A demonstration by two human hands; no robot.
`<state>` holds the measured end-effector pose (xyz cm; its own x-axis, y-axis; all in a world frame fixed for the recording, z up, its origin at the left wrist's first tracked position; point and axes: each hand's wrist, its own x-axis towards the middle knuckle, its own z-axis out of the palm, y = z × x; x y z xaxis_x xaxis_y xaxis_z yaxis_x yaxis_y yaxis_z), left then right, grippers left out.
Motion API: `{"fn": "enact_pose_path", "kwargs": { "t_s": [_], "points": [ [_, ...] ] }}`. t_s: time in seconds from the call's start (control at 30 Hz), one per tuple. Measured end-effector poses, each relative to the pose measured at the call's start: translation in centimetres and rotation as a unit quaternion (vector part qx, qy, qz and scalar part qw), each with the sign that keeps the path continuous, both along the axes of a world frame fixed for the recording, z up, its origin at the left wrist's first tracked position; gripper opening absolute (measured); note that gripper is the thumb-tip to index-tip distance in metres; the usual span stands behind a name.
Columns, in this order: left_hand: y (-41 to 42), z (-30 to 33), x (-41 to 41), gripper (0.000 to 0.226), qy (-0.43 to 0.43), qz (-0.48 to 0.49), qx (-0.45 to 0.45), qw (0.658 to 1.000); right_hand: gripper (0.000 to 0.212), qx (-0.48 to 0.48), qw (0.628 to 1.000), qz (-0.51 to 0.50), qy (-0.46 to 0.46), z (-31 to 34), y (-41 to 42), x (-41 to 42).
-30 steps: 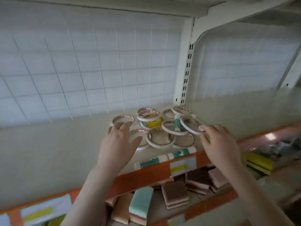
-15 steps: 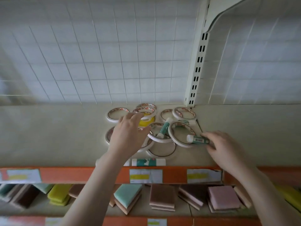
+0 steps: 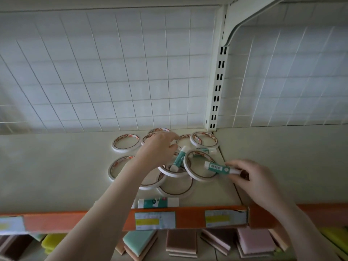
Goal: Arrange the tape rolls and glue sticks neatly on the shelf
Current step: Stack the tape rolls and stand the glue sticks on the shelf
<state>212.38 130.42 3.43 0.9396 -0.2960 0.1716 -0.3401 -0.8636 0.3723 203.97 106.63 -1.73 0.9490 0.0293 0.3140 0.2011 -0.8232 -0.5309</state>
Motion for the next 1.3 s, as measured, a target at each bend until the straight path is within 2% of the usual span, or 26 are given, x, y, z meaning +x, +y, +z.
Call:
{"fn": "enact_pose_path", "kwargs": {
  "t_s": [0.17, 0.43, 0.63, 0.8, 0.93, 1.13, 1.3],
  "points": [
    [-1.3, -0.1, 1.5, 0.032, 0.026, -0.028, 0.022, 0.999, 0.029, 0.107, 0.994, -0.021, -0.023, -0.2, -0.2, 0.0],
    [-2.2, -0.5, 2.0, 0.029, 0.052, -0.05, 0.01, 0.997, 0.032, 0.214, 0.976, -0.023, 0.006, 0.1, -0.6, 0.0],
    [-2.2, -0.4, 2.2, 0.03, 0.093, -0.038, 0.008, 0.995, 0.038, 0.225, 0.974, -0.021, 0.005, -0.3, -0.7, 0.1],
    [-2.1, -0.1, 2.5, 0.029, 0.092, -0.028, 0.006, 0.995, 0.032, 0.244, 0.97, -0.009, 0.004, -0.2, -0.7, 0.0],
    [-1.6, 0.6, 1.7, 0.023, 0.087, -0.005, -0.046, 0.995, 0.031, 0.262, 0.965, -0.003, -0.011, -0.1, -0.8, -0.2],
    [0.4, 2.0, -0.7, 0.004, 0.096, -0.006, -0.127, 0.987, 0.02, 0.276, 0.957, -0.024, -0.08, -0.2, -0.5, -0.1],
    [2.0, 2.7, -2.8, 0.011, 0.027, 0.013, -0.186, 0.982, 0.022, 0.218, 0.956, -0.021, -0.196, 0.4, 1.6, 0.6]
  ]
}}
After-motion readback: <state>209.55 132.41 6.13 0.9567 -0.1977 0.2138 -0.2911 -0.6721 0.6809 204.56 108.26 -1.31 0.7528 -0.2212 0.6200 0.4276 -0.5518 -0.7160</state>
